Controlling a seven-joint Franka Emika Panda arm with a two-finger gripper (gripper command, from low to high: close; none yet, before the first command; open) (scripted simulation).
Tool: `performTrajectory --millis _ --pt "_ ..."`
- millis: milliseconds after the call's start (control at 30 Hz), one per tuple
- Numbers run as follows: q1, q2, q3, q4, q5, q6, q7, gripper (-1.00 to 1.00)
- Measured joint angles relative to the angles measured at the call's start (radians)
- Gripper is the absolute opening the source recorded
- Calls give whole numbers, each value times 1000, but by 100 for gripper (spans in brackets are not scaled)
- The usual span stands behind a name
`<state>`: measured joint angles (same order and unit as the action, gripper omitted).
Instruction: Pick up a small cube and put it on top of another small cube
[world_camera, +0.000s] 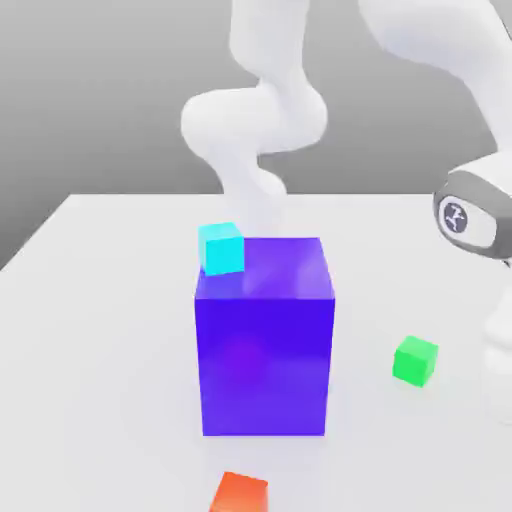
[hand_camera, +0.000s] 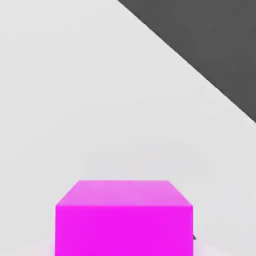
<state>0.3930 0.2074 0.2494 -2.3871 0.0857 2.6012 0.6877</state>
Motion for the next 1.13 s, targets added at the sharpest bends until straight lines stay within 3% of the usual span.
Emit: performTrajectory --millis 200,400,567,700,733,933,1133 --pt "61 -194 44 -217 85 30 198 -100" --pt "75 -373 91 -437 83 68 456 -100" --pt "37 -298 118 -479 -11 181 578 -100" --pt "17 -167 96 -476 -163 301 687 -100" --pt "25 -145 83 -475 -192 321 707 100" --pt "29 -134 77 -475 -205 330 716 100" --pt "76 -291 78 -480 -30 187 593 100"
